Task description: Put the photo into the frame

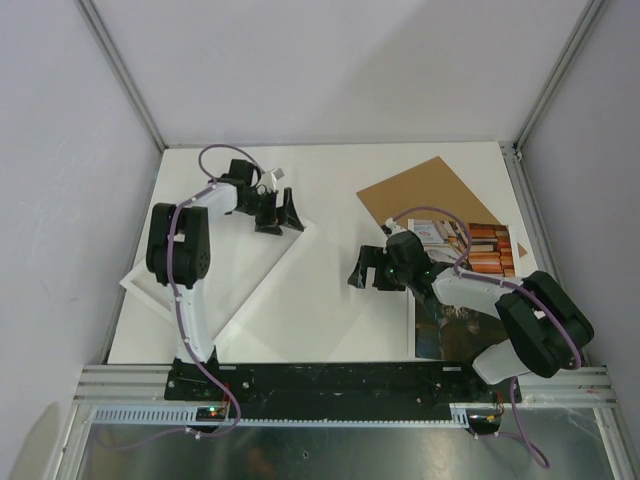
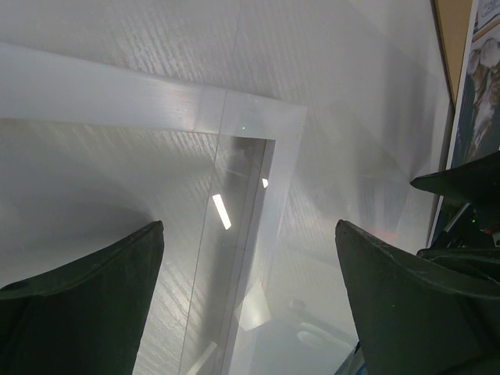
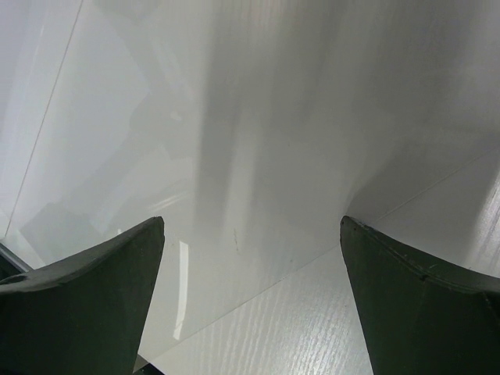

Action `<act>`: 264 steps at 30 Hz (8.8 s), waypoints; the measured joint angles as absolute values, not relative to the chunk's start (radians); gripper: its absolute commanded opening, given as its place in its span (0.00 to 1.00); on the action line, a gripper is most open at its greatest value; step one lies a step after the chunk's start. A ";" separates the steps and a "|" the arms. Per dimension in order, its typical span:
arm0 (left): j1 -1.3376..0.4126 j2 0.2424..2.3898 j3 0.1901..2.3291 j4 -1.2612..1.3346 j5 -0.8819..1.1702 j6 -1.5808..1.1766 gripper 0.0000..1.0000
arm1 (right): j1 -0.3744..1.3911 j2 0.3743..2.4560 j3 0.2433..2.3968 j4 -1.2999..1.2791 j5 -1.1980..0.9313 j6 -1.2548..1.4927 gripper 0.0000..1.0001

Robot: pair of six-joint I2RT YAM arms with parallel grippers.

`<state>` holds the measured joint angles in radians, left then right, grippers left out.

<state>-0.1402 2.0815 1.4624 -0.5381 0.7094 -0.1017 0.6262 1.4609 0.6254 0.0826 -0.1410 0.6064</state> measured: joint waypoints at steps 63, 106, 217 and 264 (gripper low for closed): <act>-0.170 1.744 1.568 -0.538 0.825 -0.432 0.00 | 0.167 1.181 0.690 0.098 -0.410 0.621 0.99; 0.018 1.495 1.416 0.131 0.975 -1.187 0.00 | 0.332 1.554 0.716 1.176 -0.737 1.131 0.94; 0.042 1.494 1.315 -0.363 0.326 -0.576 0.69 | -0.025 1.070 0.756 0.185 -0.808 0.863 0.00; -0.406 1.780 1.111 -0.667 0.086 -0.147 0.21 | -0.089 1.116 0.907 -0.109 -0.671 0.722 0.00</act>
<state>-0.4065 1.7802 1.1107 -0.6666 0.0864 -0.1467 -0.0895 1.1164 0.9073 -0.1089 -0.6708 0.7216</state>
